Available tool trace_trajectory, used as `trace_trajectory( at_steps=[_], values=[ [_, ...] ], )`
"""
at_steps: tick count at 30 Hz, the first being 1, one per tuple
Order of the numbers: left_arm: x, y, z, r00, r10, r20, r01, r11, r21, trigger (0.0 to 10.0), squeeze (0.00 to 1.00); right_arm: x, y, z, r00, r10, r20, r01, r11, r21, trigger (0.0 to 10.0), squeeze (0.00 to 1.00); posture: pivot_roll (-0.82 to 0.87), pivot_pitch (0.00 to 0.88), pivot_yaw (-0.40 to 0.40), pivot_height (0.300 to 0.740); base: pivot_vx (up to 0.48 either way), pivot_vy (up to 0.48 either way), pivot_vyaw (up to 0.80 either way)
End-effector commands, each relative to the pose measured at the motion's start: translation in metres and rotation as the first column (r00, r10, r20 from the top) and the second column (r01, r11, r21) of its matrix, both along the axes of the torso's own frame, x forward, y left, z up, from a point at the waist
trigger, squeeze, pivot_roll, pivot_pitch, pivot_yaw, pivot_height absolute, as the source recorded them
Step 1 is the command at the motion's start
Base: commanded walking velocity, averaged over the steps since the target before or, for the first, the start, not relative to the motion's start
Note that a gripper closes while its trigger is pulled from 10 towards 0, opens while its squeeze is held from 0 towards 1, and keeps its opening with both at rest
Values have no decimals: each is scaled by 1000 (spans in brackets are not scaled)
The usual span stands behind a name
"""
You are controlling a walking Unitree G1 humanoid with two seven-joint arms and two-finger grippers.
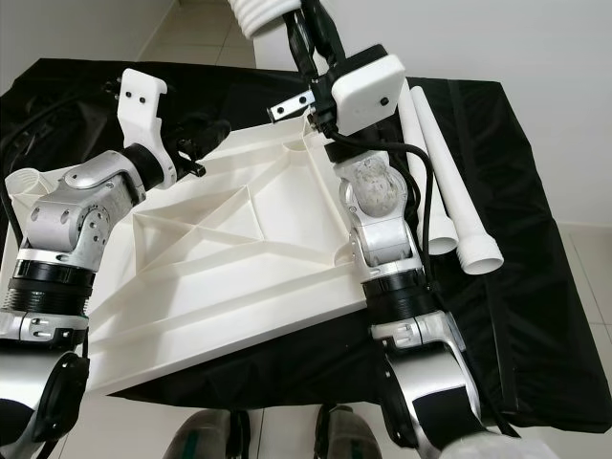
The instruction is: Building children table
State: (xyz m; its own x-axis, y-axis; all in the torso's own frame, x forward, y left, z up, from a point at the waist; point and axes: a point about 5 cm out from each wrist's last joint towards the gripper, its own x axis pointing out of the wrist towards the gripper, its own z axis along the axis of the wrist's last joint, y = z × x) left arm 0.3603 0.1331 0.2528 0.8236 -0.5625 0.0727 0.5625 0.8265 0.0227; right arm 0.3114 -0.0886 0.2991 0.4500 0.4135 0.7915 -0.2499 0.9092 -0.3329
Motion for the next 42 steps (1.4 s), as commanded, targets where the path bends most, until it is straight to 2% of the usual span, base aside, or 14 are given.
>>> trace_trajectory(
  at_steps=[1,2,3,5,6,14,18,20,21,25,26,30,35,42],
  values=[
    [-1,3,2,997,-69,-16,69,998,-9,10000,0,-3,1,-2,1000,18,-9,-18,1000,-8,10000,0,49,60,42,740,0,0,0],
    [-1,3,3,996,-85,-20,84,996,-22,10000,0,-4,1,-7,999,16,-29,-16,1000,-14,10000,0,48,60,42,740,0,0,0],
    [-1,4,5,994,-102,-25,101,993,-55,10000,525,-6,0,-14,999,12,-53,-13,1000,-21,10000,0,47,62,40,740,0,0,0],
    [-1,4,5,994,-102,-25,101,993,-55,10000,525,-6,0,-14,999,12,-53,-13,1000,-21,10000,0,47,62,40,740,0,0,0],
    [-2,4,7,990,-136,-36,132,986,-98,10000,1000,-7,-1,-22,997,9,-76,-11,999,-31,10000,0,45,64,37,740,0,0,0],
    [-7,1,11,966,-254,-50,241,954,-181,10000,1000,-12,-6,-43,988,-9,-155,2,999,-46,10000,0,38,65,36,740,0,0,0],
    [-17,-10,20,906,-422,-46,391,872,-295,10000,1000,-17,-12,-64,972,-34,-233,21,998,-62,10000,0,33,65,29,740,0,0,0],
    [-17,-10,20,906,-422,-46,391,872,-295,10000,1000,-17,-12,-64,972,-34,-233,21,998,-62,10000,0,33,65,29,740,0,0,0],
    [-20,-11,24,884,-467,-32,432,840,-329,10000,1000,-18,-14,-69,967,-43,-252,27,997,-65,10000,0,31,64,30,740,0,0,0],
    [-19,-10,32,868,-497,-17,450,800,-396,10000,1000,-19,-17,-77,958,-55,-282,34,996,-78,10000,0,31,63,26,740,0,0,0],
    [-16,-9,34,870,-493,-24,438,793,-422,10000,0,-19,-19,-81,953,-59,-297,36,996,-83,10000,0,33,64,23,740,0,0,0],
    [-13,-7,38,867,-496,-41,422,776,-469,10000,0,-19,-21,-88,942,-66,-329,40,995,-86,10000,0,33,62,24,740,0,0,0],
    [-13,-6,44,847,-530,-31,431,721,-542,10000,0,-20,-21,-95,931,-66,-358,33,995,-98,10000,0,30,62,24,740,0,0,0],
    [-9,-10,44,847,-529,-56,414,722,-554,10000,0,-21,-18,-94,935,-64,-348,27,993,-111,10000,0,27,62,24,740,0,0,0]
  ],
)
